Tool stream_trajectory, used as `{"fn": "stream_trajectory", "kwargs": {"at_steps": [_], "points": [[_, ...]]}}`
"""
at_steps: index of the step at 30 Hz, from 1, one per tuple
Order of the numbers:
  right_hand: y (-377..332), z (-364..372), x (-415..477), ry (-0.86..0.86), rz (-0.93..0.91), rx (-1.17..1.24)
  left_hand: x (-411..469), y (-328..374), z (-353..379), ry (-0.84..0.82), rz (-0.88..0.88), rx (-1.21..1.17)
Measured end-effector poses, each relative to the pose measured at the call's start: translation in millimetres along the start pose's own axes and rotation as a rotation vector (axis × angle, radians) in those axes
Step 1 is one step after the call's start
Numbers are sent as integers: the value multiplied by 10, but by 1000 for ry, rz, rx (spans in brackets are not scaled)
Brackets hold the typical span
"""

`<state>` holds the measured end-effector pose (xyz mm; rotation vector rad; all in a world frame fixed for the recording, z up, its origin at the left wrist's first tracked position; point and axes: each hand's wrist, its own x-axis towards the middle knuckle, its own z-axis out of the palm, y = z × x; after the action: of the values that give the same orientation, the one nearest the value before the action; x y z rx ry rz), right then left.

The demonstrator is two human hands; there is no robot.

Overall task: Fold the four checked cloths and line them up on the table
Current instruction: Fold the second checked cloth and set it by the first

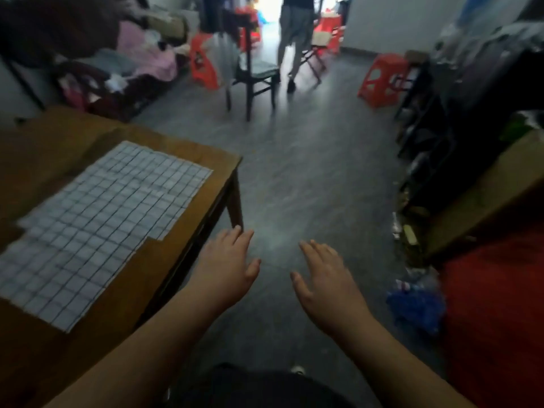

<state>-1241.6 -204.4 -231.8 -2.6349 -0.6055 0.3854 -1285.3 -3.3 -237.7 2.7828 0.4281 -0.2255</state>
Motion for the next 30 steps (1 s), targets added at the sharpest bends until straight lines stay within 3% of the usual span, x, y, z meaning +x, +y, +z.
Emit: {"fn": "stream_trajectory", "kwargs": {"at_steps": [10, 19, 24, 30], "points": [[-736, 419, 1261, -289, -391, -23, 18, -1049, 27, 10, -541, -155], [-1934, 1196, 2439, -424, -574, -161, 536, -2402, -41, 60, -703, -271], [-2528, 1714, 3105, -516, -627, -289, 716, -3324, 55, -5, -816, -323], [-2919, 2293, 3400, -652, -725, -422, 664, -4086, 250, -5, -935, -376]]}}
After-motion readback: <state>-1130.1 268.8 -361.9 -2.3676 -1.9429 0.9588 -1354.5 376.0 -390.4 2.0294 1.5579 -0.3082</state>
